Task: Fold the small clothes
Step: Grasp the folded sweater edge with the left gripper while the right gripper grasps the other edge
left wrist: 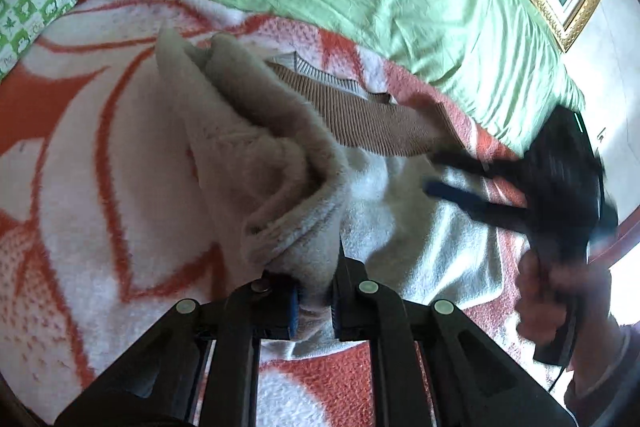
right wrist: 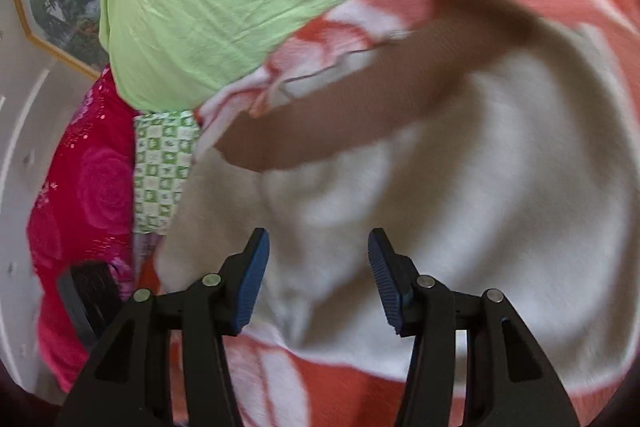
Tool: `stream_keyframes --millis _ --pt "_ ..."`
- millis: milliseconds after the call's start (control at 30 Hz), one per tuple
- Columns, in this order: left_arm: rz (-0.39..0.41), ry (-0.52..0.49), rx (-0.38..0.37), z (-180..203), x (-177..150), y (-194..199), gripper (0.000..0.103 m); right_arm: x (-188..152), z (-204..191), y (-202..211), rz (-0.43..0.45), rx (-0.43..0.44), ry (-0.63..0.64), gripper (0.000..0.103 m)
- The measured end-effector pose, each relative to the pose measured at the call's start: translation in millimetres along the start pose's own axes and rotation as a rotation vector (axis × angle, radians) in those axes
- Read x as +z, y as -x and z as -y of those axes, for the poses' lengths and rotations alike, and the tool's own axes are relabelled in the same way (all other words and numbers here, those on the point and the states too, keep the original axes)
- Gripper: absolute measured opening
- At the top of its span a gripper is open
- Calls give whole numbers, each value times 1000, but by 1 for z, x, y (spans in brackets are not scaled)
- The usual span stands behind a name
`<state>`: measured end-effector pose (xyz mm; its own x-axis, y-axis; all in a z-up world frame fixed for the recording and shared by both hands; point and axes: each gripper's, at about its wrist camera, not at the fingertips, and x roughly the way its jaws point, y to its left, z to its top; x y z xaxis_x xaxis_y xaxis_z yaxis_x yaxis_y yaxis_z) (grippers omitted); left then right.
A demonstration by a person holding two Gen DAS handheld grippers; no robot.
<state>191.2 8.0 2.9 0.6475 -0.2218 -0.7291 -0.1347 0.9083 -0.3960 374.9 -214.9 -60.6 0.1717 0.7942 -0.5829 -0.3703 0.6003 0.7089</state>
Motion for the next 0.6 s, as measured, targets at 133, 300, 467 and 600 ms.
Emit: stream_keyframes --millis 133,300,467,600 --pt "5 33 5 -9 0 -4 10 45 -47 -59 -139 31 95 78" --pt "10 53 10 -10 -1 -6 10 72 -122 -137 -347 2 280 93" --pt "6 5 26 4 -5 -11 10 72 -150 -193 -491 -93 403 96" --pt "-2 -43 40 16 -6 -14 10 68 -167 -209 -504 -164 516 91"
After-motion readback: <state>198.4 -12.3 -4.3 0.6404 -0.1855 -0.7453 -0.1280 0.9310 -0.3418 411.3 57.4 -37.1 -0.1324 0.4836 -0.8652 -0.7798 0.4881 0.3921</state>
